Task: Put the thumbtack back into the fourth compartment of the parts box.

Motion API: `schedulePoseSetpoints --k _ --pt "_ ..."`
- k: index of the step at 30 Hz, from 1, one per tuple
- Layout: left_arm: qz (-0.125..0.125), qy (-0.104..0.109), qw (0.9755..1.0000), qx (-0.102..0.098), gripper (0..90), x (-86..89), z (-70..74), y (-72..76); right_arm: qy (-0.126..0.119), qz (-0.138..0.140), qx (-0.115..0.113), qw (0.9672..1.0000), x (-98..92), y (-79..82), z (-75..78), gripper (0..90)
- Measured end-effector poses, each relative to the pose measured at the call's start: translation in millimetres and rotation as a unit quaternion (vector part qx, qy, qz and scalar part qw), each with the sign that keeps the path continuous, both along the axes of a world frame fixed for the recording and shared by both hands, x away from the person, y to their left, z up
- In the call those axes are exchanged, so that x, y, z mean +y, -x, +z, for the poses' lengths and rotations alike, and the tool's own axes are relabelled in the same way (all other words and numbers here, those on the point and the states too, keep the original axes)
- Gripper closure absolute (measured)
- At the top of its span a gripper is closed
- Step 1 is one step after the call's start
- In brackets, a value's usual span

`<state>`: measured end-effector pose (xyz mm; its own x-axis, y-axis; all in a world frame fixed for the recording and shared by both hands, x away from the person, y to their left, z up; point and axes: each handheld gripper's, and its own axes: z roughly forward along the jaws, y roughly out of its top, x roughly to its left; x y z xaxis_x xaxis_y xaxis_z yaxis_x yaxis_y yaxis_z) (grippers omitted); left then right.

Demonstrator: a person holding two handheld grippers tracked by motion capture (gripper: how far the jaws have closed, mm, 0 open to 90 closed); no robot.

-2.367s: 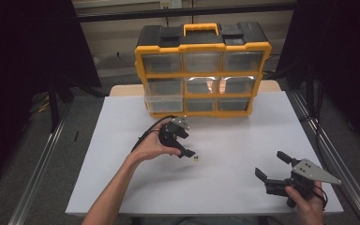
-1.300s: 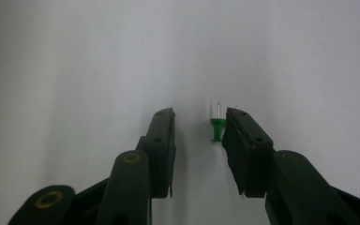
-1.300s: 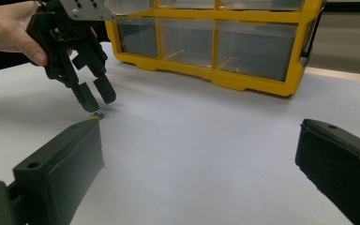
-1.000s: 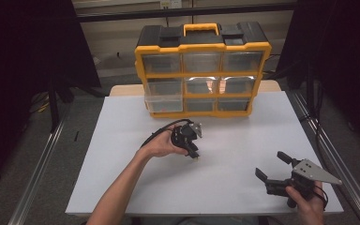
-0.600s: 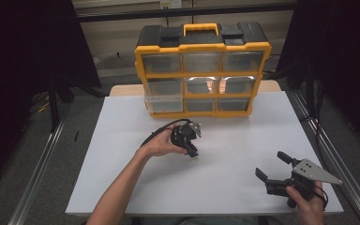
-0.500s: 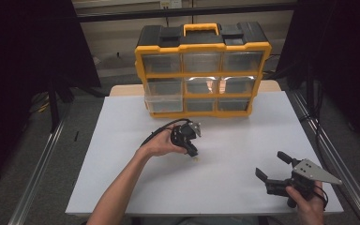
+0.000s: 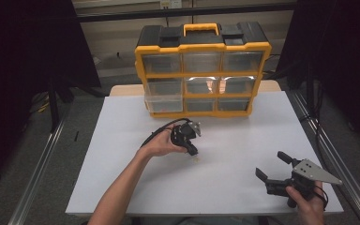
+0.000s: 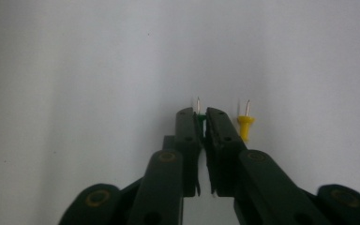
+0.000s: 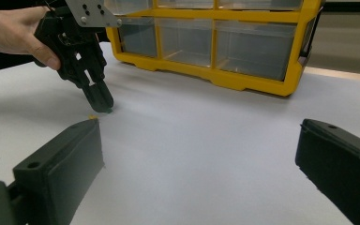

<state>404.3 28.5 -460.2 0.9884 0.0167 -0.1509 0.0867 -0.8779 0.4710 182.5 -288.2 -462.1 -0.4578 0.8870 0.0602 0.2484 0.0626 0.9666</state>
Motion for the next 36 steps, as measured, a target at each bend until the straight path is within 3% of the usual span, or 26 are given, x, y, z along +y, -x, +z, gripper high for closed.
schedulePoseSetpoints --k 9,15,24,28,29,31,36 --pt "-0.007 0.001 1.0000 0.004 85.8 2.3 0.6 -3.0 0.001 -0.001 -0.001 1.0000 -0.4 0.2 0.0 0.8" --pt "0.003 0.009 0.9999 0.010 85.9 5.3 0.3 -2.8 0.001 -0.001 0.000 1.0000 -0.3 0.2 0.0 0.8" --pt "0.018 0.043 0.9989 -0.001 85.9 12.5 8.1 -1.7 0.001 -0.001 -0.002 1.0000 -0.2 0.1 0.0 0.8" --pt "0.008 0.050 0.9987 0.006 85.9 14.7 16.0 -1.2 0.000 -0.001 -0.001 1.0000 -0.2 0.2 0.0 0.8" --pt "0.015 0.057 0.9983 -0.004 85.9 14.8 16.6 0.8 0.001 -0.002 -0.001 1.0000 -0.2 0.2 0.0 0.8" --pt "0.009 0.060 0.9982 0.002 85.9 16.5 21.8 0.7 0.001 -0.002 -0.002 1.0000 -0.2 0.0 0.0 0.9" --pt "0.019 0.081 0.9965 -0.010 85.9 23.5 33.9 2.0 0.000 -0.001 -0.003 1.0000 0.1 0.0 0.1 0.8"
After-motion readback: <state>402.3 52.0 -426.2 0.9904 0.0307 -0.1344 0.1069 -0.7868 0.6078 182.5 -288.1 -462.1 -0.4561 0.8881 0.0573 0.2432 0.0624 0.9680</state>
